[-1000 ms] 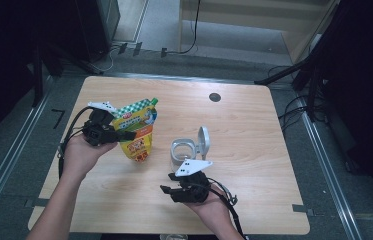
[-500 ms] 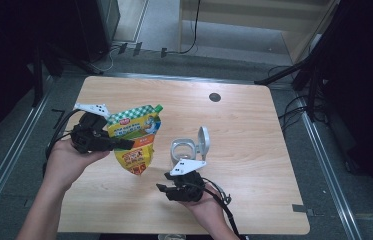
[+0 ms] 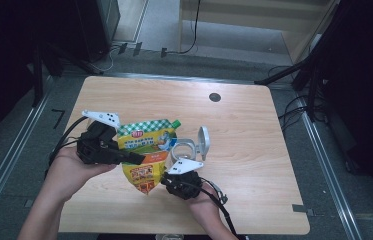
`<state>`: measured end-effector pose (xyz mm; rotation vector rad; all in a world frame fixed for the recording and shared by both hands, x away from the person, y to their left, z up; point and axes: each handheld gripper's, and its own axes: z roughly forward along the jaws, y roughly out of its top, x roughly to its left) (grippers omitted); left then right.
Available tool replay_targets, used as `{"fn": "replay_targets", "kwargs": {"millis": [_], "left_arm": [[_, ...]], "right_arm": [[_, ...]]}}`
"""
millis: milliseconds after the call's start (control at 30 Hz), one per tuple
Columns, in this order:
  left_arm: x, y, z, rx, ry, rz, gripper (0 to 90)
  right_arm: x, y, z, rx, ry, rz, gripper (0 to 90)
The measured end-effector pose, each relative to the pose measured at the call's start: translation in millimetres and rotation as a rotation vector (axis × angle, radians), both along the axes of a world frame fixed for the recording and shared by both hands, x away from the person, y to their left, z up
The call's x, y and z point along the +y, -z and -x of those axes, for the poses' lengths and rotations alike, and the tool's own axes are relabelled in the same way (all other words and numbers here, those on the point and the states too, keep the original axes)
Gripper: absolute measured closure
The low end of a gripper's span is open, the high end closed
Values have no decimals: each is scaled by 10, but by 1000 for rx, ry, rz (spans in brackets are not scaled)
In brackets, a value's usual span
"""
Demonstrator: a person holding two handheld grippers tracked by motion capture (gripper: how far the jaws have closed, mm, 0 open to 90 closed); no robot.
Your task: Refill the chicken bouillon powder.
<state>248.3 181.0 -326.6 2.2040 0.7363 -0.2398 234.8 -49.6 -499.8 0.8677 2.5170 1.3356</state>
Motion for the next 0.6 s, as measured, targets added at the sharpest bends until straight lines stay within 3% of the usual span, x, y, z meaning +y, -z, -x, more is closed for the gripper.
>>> {"fn": "replay_targets", "kwargs": {"millis": [100, 233, 300, 433, 600], "left_arm": [[-32, -4, 16, 28, 9, 3, 900], [-38, 22, 7, 53, 0, -16, 900], [-22, 30, -6, 73, -2, 1, 900], [-14, 33, -19, 95, -2, 26, 900], [1, 81, -81, 117, -48, 58, 892]], "right_arm": [[-2, -7, -7, -3, -2, -11, 724], [32, -35, 55, -73, -47, -19, 700], [57, -50, 94, -103, -66, -9, 689], [77, -49, 133, -95, -101, -30, 688], [111, -35, 185, -96, -133, -21, 694]]}}
